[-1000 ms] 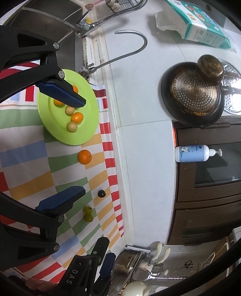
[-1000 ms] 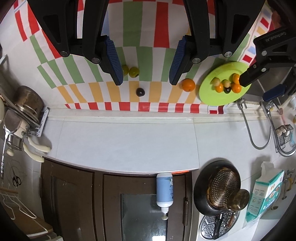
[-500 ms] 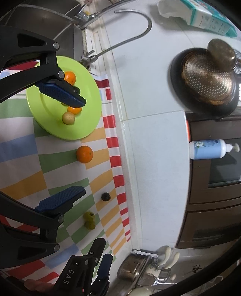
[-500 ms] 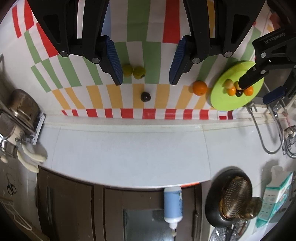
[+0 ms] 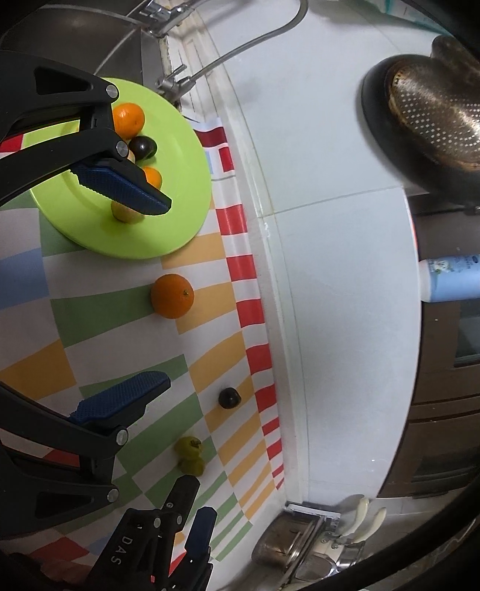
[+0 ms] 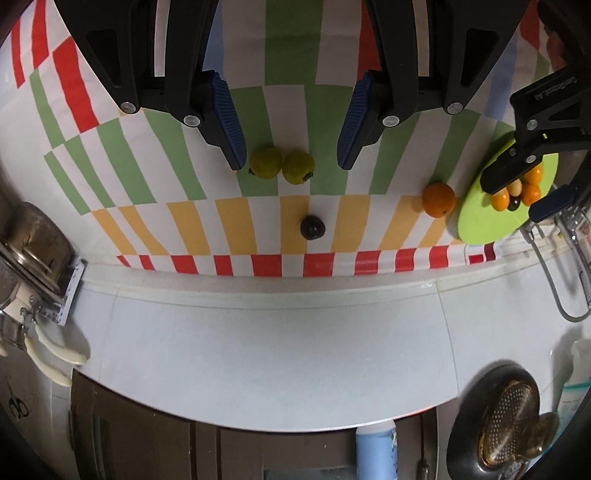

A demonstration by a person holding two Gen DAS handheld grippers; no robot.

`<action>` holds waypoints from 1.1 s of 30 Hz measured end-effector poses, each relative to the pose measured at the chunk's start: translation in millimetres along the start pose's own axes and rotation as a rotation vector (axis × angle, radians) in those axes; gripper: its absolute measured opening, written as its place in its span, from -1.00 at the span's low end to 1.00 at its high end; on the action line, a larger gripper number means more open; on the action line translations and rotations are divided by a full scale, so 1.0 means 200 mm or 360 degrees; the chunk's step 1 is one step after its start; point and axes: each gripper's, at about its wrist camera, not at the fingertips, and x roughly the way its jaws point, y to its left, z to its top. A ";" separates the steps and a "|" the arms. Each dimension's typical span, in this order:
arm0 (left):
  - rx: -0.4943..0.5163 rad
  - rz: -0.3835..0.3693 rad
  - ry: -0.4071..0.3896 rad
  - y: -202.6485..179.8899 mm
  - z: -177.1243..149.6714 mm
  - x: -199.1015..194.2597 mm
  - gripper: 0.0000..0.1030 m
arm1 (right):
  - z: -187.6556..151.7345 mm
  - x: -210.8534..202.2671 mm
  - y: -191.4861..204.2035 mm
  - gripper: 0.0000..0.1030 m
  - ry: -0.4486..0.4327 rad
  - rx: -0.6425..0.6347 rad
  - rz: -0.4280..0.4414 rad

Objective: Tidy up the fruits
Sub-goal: 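Move both grippers back toward the last orange and the green fruits, then grasp the orange with the left gripper while the right grasps a green fruit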

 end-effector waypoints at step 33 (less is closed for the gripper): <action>0.0072 -0.0099 0.0207 -0.04 0.00 0.40 0.02 | 0.02 0.31 0.13 -0.45 0.0096 -0.0273 -0.0103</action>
